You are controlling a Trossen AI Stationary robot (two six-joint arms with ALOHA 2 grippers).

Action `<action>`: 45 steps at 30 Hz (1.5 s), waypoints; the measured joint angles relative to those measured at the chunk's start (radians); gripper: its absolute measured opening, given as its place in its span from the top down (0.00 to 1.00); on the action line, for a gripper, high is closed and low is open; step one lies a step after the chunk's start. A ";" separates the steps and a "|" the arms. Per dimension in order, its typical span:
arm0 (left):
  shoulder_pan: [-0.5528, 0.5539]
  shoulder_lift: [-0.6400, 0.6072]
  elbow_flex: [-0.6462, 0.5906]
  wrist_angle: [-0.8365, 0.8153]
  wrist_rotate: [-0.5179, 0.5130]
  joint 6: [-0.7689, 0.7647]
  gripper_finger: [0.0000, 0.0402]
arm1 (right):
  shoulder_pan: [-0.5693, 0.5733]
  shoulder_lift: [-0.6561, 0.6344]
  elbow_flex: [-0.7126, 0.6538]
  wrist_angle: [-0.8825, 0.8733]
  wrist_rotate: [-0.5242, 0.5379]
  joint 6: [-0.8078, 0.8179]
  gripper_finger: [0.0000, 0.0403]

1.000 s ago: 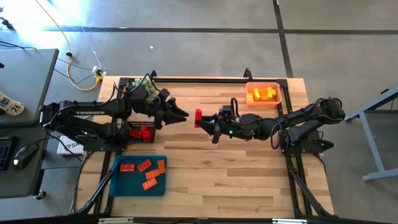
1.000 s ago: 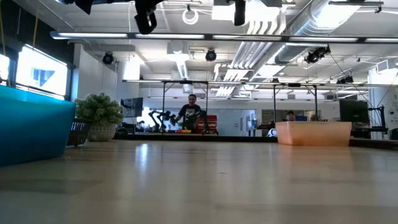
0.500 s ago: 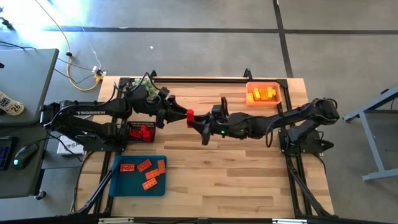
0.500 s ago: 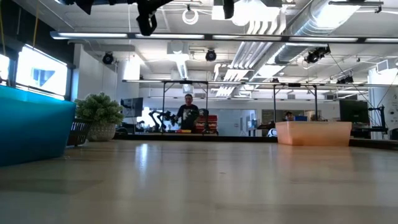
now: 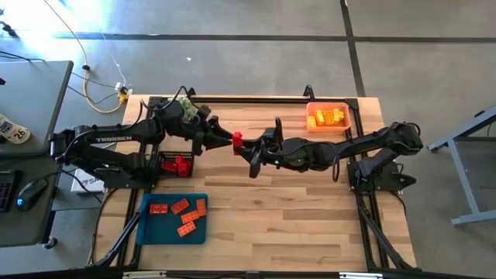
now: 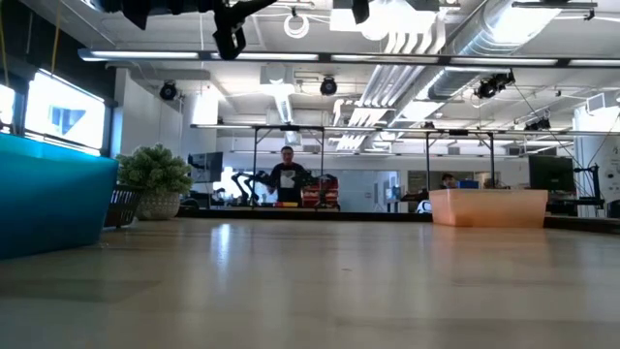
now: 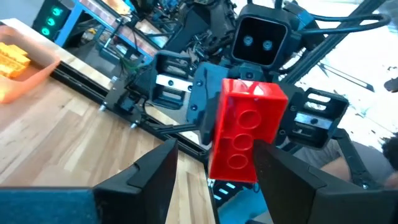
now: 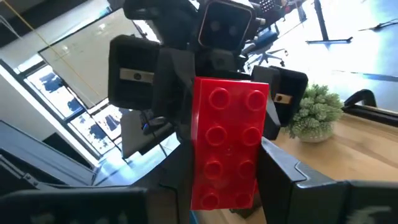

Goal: Sort & place blocks by color
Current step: Put the red game piece into the black bin

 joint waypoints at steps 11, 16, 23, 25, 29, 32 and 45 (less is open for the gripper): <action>0.009 0.000 0.000 0.036 0.041 0.024 0.44 | -0.039 -0.001 0.000 -0.052 -0.020 0.090 0.73; 0.009 0.000 0.000 0.054 -0.015 0.026 0.44 | -0.043 -0.001 0.000 -0.050 -0.042 0.091 0.73; 0.009 0.018 0.001 0.054 -0.035 0.026 0.44 | -0.037 -0.001 0.000 -0.045 -0.078 0.113 0.73; 0.009 0.028 0.001 0.052 -0.036 0.016 0.44 | -0.031 -0.001 0.000 -0.051 -0.073 0.122 0.73; 0.008 0.037 0.001 0.056 -0.027 -0.011 0.44 | -0.022 -0.001 0.000 -0.052 -0.073 0.125 0.73; 0.009 0.039 0.001 0.076 -0.030 0.010 0.44 | -0.026 -0.001 0.000 -0.063 -0.075 0.133 0.73; 0.010 0.085 0.001 0.152 0.049 -0.005 0.44 | -0.046 -0.001 0.000 -0.083 -0.093 0.133 0.73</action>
